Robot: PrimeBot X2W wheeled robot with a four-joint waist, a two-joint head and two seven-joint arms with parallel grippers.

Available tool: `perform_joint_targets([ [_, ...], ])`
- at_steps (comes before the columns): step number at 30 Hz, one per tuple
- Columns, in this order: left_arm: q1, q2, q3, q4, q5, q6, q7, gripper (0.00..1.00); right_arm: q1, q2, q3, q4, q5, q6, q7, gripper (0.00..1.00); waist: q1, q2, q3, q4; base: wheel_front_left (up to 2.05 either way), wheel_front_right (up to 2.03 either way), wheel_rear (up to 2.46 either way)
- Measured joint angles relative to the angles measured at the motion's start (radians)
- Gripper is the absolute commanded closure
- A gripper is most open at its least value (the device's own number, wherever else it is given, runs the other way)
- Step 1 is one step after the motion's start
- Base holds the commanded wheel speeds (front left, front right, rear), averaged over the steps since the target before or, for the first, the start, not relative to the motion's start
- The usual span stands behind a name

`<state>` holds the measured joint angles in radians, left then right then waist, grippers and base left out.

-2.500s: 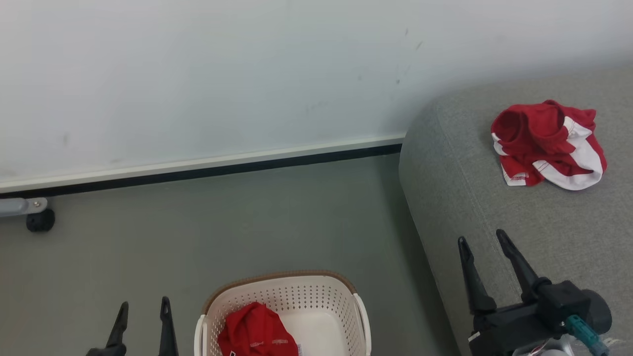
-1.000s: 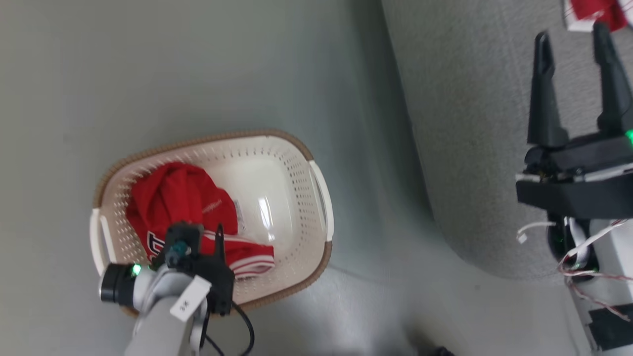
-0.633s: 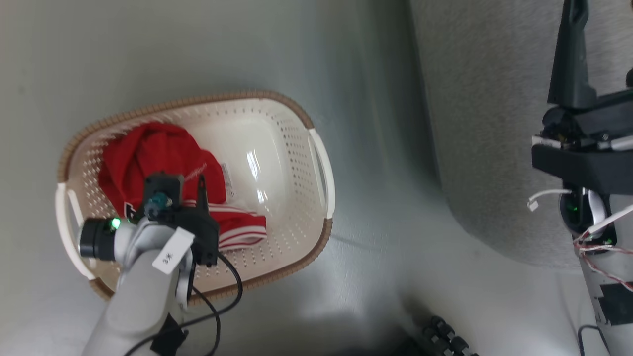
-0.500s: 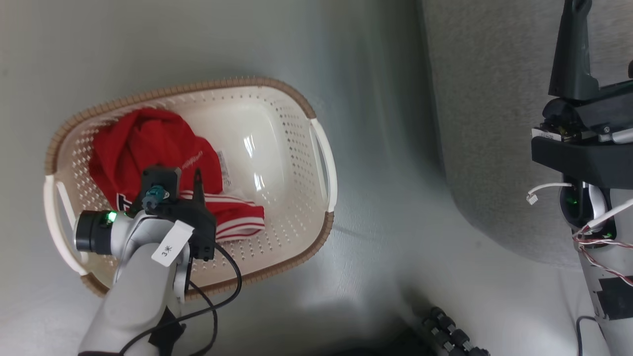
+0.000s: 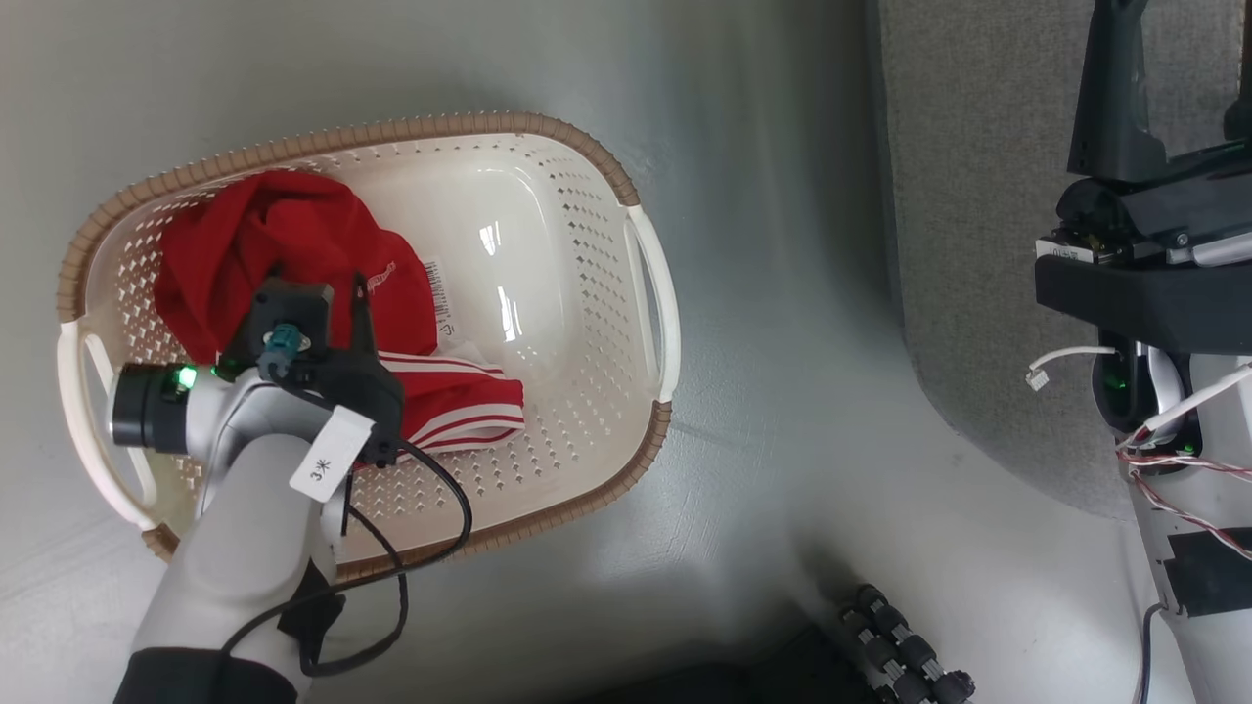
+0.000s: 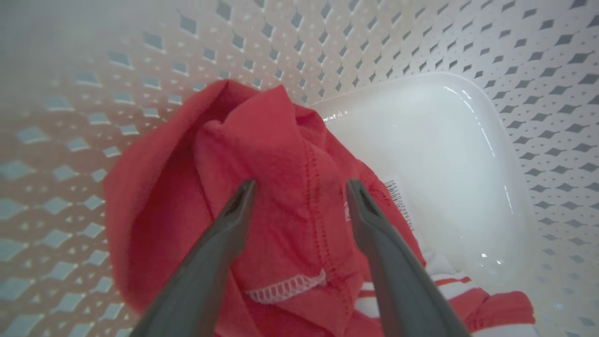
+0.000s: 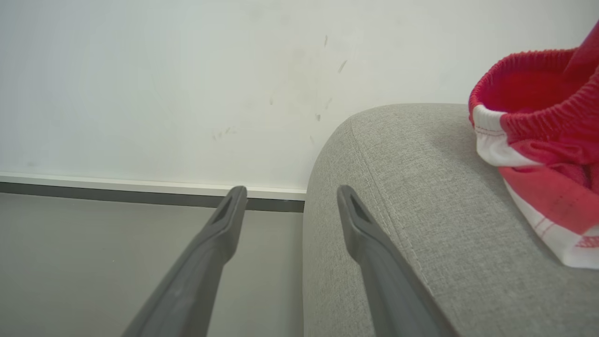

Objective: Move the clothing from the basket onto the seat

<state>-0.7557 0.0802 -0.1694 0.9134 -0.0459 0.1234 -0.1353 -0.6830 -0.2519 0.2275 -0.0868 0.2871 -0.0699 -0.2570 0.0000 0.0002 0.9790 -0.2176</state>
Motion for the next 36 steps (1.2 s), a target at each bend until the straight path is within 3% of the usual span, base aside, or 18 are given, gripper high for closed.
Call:
perform_joint_targets([
  [13, -0.032, 0.020, 0.057, 0.080, 0.076, 0.001, -0.025, 0.03, -0.023, 0.038, 0.016, 0.018, -0.011, 0.018, 0.000, 0.00, 0.0000, -0.0002, 0.015, -0.019, 0.00, 0.00, 0.00],
  [14, -0.036, 0.018, 0.057, 0.086, 0.079, 0.001, -0.025, 0.60, -0.023, 0.038, 0.014, 0.024, -0.013, 0.019, 0.000, 0.00, 0.0000, -0.0001, 0.017, -0.022, 0.00, 0.00, 0.00],
  [15, -0.039, 0.016, 0.057, 0.090, 0.084, 0.001, -0.025, 0.86, -0.022, 0.038, 0.011, 0.028, -0.015, 0.019, 0.000, 0.00, 0.0000, -0.0002, 0.018, -0.025, 0.00, 0.00, 0.00],
  [16, -0.042, 0.014, 0.057, 0.093, 0.088, 0.001, -0.025, 1.00, -0.022, 0.038, 0.008, 0.030, -0.015, 0.021, 0.000, 0.00, 0.0000, -0.0002, 0.019, -0.028, 0.00, 0.00, 0.00],
  [30, -0.043, -0.025, 0.029, 0.102, 0.100, -0.001, -0.097, 1.00, -0.022, 0.061, 0.011, 0.121, -0.032, 0.045, 0.000, 0.00, 0.0000, -0.0001, -0.046, -0.033, 0.00, 0.00, 0.00],
  [36, -0.040, -0.030, -0.004, 0.063, 0.094, -0.051, -0.109, 1.00, -0.010, 0.062, 0.017, 0.176, -0.041, 0.066, 0.000, 0.00, -0.0001, -0.0001, -0.114, -0.019, 0.00, 0.00, 0.00],
])
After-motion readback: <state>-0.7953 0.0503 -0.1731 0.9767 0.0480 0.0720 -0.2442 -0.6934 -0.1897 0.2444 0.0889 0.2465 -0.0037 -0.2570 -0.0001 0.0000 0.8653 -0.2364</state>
